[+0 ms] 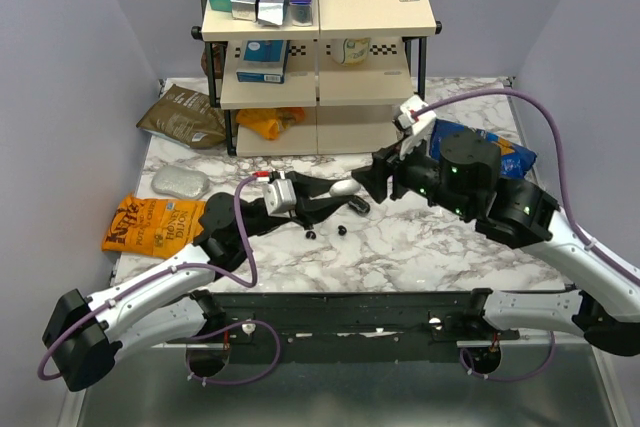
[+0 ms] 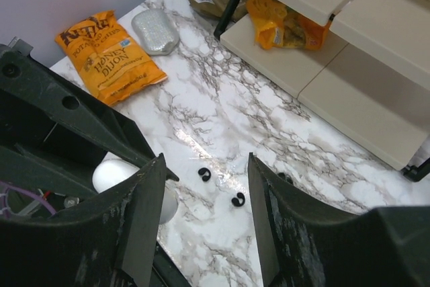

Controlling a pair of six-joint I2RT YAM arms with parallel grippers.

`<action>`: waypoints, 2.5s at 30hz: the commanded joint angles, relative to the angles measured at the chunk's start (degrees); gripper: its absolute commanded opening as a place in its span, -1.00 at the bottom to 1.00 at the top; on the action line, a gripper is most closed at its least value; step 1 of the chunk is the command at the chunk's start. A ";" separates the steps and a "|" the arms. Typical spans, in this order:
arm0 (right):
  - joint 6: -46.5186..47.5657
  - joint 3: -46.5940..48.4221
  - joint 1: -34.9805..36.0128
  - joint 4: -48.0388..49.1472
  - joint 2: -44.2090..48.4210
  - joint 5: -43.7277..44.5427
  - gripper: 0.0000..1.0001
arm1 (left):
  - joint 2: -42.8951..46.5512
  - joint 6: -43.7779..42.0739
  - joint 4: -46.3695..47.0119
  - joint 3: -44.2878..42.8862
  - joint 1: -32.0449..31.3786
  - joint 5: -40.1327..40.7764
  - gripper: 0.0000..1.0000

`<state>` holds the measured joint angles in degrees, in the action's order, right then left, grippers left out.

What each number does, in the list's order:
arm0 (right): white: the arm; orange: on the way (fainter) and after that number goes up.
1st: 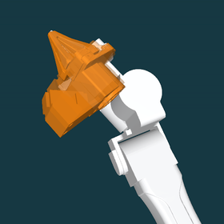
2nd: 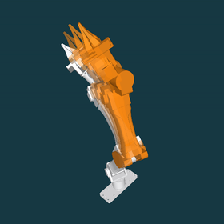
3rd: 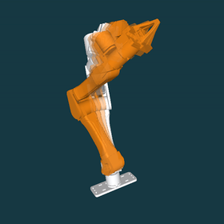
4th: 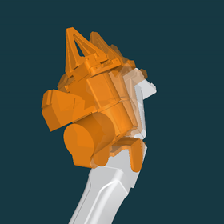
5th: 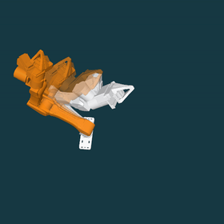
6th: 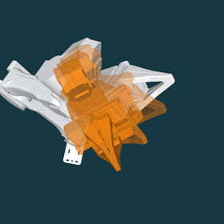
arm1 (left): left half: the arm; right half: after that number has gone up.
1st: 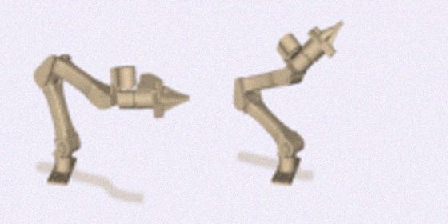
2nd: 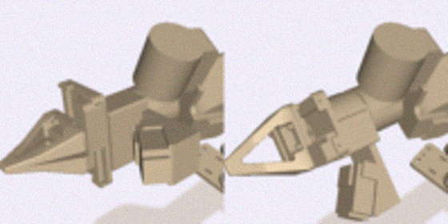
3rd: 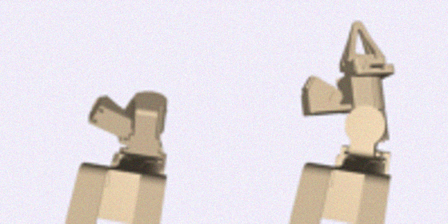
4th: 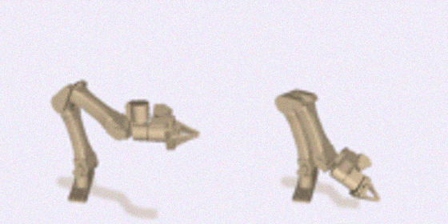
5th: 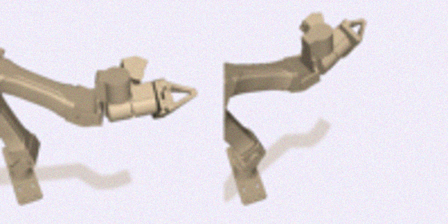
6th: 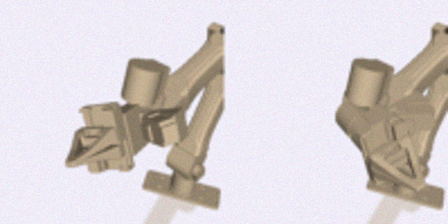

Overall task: Insert the wireless bluetooth earbuds into the charging case
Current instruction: Close the charging case, then place the charging case at the center of the board.

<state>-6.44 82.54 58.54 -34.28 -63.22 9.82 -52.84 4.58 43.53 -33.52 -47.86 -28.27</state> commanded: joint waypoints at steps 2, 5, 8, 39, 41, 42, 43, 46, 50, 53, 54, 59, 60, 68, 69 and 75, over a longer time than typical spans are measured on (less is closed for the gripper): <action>-4.63 -8.51 0.17 8.86 10.11 17.22 0.32 | -0.86 7.77 -7.29 -1.37 0.74 12.08 -1.00; -4.28 -18.80 0.17 17.22 17.33 22.16 0.32 | -3.75 16.57 -16.41 -2.34 5.13 18.33 -1.00; -5.33 -25.49 0.17 17.85 18.75 22.08 0.33 | -9.72 28.53 -23.99 -4.27 11.52 16.77 -1.00; -12.81 -42.29 0.25 20.22 21.47 12.85 0.34 | -46.56 36.29 -33.51 -13.59 23.95 14.83 -0.67; -12.46 -42.11 0.17 20.13 21.56 13.11 0.34 | -46.92 35.77 -33.95 -13.68 23.95 14.74 -0.39; -12.46 -41.94 0.25 19.96 21.56 13.38 0.34 | -46.92 35.68 -34.21 -13.77 23.95 14.91 -0.31; -12.46 -41.85 0.17 19.87 21.47 13.47 0.34 | -46.92 35.59 -34.56 -13.59 23.95 15.09 -0.24; -12.28 -41.76 0.26 19.69 21.47 13.73 0.35 | -46.30 34.80 -35.96 -13.68 23.95 15.88 -0.06; -12.37 -41.76 0.17 19.61 21.30 13.90 0.35 | -43.85 33.22 -39.82 -13.33 24.04 17.99 0.06; -12.46 -41.67 0.25 19.60 20.86 13.91 0.35 | -40.60 31.64 -42.63 -12.28 24.82 19.65 0.08; -12.46 -41.67 0.17 19.60 20.77 14.25 0.35 | -39.72 31.28 -43.26 -12.01 25.09 20.09 0.09; -12.46 -41.50 0.17 19.60 20.24 14.52 0.36 | -32.16 29.35 -49.48 -10.87 27.37 22.90 0.12; -12.55 -41.58 0.17 19.52 20.16 14.78 0.37 | -31.02 29.00 -50.72 -10.78 27.99 23.61 0.12; -16.05 -42.38 0.17 20.40 16.73 21.63 0.41 | -14.15 27.23 -61.28 -9.82 25.98 38.02 0.78; -16.85 -42.55 0.08 20.92 16.03 23.03 0.41 | -12.74 27.67 -60.67 -8.94 25.80 36.98 0.97; -20.10 -41.94 -0.10 22.43 9.79 22.08 0.49 | -2.63 37.77 -49.61 2.04 25.80 29.68 0.97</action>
<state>-23.64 40.18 58.52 -13.78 -50.72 30.37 -59.66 35.62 -11.09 -38.41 -21.89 3.79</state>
